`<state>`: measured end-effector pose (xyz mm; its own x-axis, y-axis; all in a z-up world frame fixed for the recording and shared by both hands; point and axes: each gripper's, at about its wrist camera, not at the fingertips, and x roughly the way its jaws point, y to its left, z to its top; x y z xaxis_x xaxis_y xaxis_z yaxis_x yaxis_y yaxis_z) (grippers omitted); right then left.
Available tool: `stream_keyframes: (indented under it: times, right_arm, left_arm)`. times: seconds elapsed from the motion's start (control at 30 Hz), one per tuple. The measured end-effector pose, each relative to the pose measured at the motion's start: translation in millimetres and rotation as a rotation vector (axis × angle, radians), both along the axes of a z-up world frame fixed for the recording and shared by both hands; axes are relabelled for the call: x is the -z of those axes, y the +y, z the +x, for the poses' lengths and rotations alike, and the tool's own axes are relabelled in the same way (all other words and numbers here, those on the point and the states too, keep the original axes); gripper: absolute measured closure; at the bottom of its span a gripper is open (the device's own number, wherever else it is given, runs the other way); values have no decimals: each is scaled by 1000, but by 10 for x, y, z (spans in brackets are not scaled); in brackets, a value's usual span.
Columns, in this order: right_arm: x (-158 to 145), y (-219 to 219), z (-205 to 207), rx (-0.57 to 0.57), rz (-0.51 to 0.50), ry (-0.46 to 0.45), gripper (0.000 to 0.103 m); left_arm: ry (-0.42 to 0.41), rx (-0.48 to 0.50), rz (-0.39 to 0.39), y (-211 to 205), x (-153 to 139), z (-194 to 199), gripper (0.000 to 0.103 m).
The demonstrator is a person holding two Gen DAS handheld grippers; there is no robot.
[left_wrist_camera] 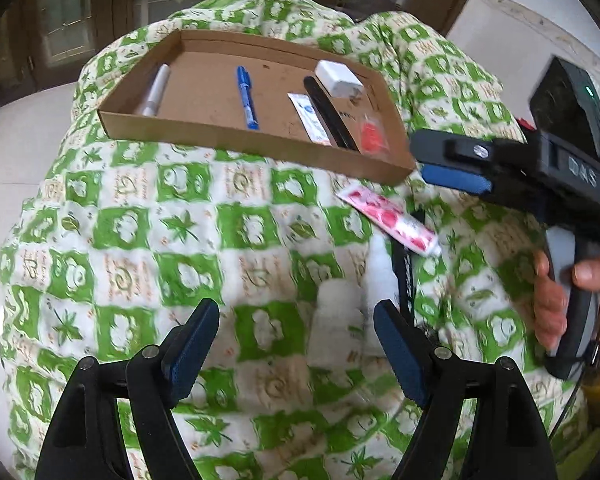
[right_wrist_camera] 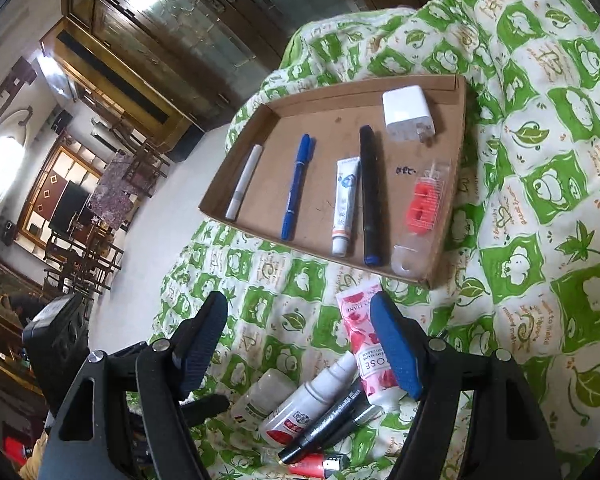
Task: Organize rigid objects
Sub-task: 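Move the left tool to the white pill bottle while the right tool reaches the pink hand-cream tube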
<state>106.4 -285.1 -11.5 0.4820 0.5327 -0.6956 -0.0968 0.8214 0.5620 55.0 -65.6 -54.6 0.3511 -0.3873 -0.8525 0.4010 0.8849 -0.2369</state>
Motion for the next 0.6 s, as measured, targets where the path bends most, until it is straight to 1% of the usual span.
stream_keyframes:
  times: [0.07, 0.1, 0.13, 0.2, 0.27, 0.33, 0.5, 0.53, 0.57, 0.6]
  right_arm:
    - [67, 24, 13, -7, -13, 27, 36]
    - [106, 35, 27, -11, -19, 45, 44]
    - [118, 29, 24, -12, -21, 52, 47]
    - [133, 31, 20, -11, -27, 56, 47]
    - [135, 41, 17, -13, -33, 54, 47]
    - [144, 60, 24, -15, -43, 56, 47]
    - [176, 104, 59, -24, -61, 68, 47]
    - [188, 110, 62, -27, -64, 71, 48]
    - [197, 112, 64, -29, -66, 75, 49]
    - [206, 114, 65, -31, -68, 80, 52]
  left_arm:
    - [4, 35, 8, -61, 5, -57, 20]
    - [5, 52, 11, -97, 10, -79, 20]
    - [7, 70, 17, -137, 19, -92, 22]
    - [16, 98, 50, -221, 69, -89, 30]
    - [44, 121, 90, -295, 153, -78, 43]
    - [62, 127, 126, -352, 226, -53, 45]
    - [83, 90, 133, -382, 298, 67, 47]
    - [87, 89, 148, -410, 329, 81, 49]
    - [82, 90, 163, -434, 338, 89, 56]
    - [73, 92, 178, -456, 334, 88, 60]
